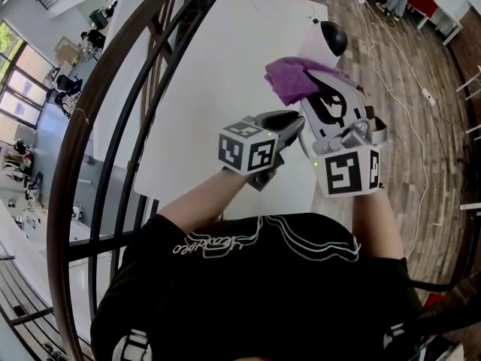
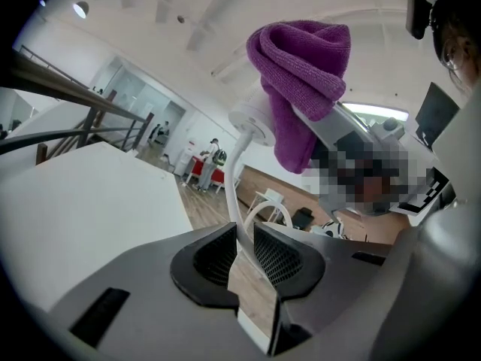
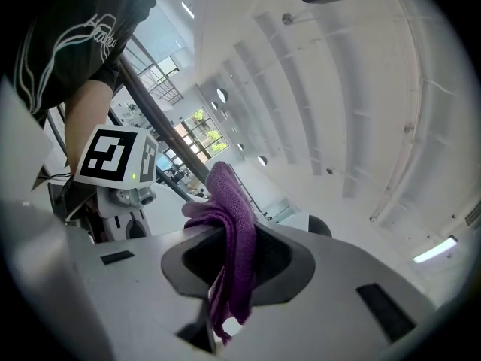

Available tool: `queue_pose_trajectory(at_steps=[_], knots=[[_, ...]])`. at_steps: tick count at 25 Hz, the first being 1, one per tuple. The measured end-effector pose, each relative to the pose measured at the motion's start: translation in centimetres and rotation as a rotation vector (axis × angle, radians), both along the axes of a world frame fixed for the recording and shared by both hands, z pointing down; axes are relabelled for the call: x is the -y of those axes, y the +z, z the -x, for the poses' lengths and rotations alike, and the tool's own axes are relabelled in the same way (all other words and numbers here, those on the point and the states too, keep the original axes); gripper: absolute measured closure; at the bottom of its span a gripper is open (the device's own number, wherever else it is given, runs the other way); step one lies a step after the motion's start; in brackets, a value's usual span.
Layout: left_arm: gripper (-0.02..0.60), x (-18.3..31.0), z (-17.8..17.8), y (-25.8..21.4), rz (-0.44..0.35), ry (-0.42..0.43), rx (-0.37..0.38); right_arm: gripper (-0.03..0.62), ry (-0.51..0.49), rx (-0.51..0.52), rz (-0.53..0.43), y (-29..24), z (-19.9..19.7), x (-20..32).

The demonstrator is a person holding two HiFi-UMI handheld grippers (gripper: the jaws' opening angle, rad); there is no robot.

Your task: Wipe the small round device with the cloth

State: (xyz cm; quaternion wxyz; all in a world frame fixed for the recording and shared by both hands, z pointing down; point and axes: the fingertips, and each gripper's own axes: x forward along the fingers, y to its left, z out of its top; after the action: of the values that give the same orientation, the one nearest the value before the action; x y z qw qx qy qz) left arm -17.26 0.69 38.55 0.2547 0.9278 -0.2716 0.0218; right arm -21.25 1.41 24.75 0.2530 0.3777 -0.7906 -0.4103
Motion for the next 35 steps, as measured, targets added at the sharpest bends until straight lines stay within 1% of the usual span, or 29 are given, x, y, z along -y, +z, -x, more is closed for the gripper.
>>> queue_pose_trajectory(at_steps=[6,10,15,19,22,25,27,30,33,35], knots=[[0.509,0.0,0.2,0.0,0.000,-0.010,-0.017,0.528,-0.004,0.006,0.052,1.9,0.0,-0.3],[0.509,-0.1,0.6,-0.3,-0.002,-0.004,-0.039,0.528,-0.032,0.050,0.119,2.9,0.0,-0.9],[0.509,-0.5,1.0,-1.0,-0.044,-0.014,-0.056,0.528,-0.091,0.217,0.216,2.6,-1.4,-2.7],[0.509,-1.8,2.5,-3.2,-0.103,-0.058,-0.040,0.528,-0.152,0.416,0.318,0.7,-3.1,-5.2],[0.509,-5.0,3.6,-5.8,-0.159,-0.076,-0.040,0.528,-0.202,0.520,0.399,0.0,-5.0,-8.1],[0.511,-9.9,3.4,-8.3,-0.230,-0.076,-0.041,0.527,-0.254,0.596,0.470,0.2,-7.1,-11.7],[0.519,-13.7,2.2,-9.5,-0.271,-0.064,-0.042,0.528,-0.275,0.632,0.507,0.7,-8.8,-14.5],[0.554,-19.8,-0.8,-11.1,-0.318,-0.042,-0.023,0.528,-0.295,0.674,0.556,0.8,-12.1,-18.9],[0.572,-24.8,-3.3,-12.7,-0.314,-0.036,-0.007,0.528,-0.314,0.704,0.621,0.1,-14.9,-22.8],[0.572,-28.0,-5.0,-12.7,-0.311,-0.044,-0.003,0.528,-0.330,0.722,0.658,0.4,-16.5,-25.7]])
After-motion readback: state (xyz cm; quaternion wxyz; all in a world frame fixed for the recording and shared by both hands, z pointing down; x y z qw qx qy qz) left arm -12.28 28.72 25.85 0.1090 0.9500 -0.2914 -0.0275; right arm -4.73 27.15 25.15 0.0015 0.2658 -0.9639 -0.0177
